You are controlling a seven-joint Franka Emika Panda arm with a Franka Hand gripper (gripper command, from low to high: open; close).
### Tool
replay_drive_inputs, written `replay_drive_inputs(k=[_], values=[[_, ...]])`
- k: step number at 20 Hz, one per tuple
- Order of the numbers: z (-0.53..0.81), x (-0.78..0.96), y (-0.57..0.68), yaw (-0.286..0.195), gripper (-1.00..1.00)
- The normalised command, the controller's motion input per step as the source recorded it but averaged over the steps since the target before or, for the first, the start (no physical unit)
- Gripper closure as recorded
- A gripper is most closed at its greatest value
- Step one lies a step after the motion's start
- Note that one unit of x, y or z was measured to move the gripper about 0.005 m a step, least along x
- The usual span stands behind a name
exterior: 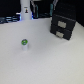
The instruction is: Open the kcup holder, insert the kcup into the holder, and close the kcup holder
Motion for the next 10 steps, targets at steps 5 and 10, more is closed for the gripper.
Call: replay_drive_inputs(k=[5,10], values=[[0.08,-0.22,0.5,-0.2,-1.0],[0.01,-0.15,0.66,-0.221,-1.0]])
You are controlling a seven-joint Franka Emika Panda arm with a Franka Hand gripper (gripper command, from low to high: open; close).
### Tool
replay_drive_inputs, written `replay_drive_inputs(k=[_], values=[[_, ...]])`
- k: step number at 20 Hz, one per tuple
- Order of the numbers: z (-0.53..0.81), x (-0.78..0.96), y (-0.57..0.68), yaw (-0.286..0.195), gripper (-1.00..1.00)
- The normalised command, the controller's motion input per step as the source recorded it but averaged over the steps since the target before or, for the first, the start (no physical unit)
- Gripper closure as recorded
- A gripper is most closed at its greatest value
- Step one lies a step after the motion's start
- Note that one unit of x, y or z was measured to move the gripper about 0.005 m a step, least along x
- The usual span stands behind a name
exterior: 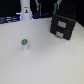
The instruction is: Open the kcup holder, insert the kcup into the holder, and close the kcup holder
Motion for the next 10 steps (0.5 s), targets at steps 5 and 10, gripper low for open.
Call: replay_drive_inputs(k=[5,10], values=[[0.0,-0.17,0.68,-0.216,-1.0],[-0.01,-0.24,0.71,-0.189,-1.0]])
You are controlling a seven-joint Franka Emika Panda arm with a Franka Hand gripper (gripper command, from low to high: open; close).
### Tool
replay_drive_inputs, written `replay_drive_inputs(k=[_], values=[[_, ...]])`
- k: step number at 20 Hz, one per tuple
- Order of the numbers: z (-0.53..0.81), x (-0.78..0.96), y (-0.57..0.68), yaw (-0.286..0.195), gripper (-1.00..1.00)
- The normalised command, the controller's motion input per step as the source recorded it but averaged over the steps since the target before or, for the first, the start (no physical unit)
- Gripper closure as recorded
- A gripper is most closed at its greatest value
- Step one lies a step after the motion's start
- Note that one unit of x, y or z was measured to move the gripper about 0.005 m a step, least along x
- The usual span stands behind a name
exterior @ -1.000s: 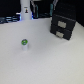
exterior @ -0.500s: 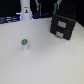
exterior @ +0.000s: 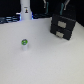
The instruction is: Open the kcup holder, insert the kcup into the holder, and close the kcup holder
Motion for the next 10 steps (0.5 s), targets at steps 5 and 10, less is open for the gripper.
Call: replay_drive_inputs(k=[5,10], values=[[-0.11,-0.3,0.72,-0.157,-1.0],[-0.23,-0.24,0.63,-0.131,-1.0]])
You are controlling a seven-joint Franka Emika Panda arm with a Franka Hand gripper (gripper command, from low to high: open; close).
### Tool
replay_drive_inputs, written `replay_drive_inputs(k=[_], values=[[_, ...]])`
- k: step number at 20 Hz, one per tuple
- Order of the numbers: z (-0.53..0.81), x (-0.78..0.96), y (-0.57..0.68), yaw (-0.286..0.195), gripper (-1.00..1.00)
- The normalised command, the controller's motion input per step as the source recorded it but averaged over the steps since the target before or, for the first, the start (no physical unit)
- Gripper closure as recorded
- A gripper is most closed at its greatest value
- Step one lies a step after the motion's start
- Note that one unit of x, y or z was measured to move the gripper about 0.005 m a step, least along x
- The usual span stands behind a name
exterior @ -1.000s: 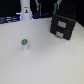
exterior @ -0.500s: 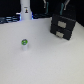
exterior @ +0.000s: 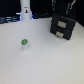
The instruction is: Open the kcup holder, insert the kcup into the holder, and close the kcup holder
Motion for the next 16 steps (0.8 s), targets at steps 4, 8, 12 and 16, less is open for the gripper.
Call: replay_drive_inputs(k=[4,8,12,16], values=[[-0.35,-0.16,0.49,-0.103,-1.0],[-0.39,-0.14,0.31,-0.059,-1.0],[-0.37,-0.15,0.29,-0.036,-1.0],[-0.33,-0.18,0.34,-0.026,-1.0]])
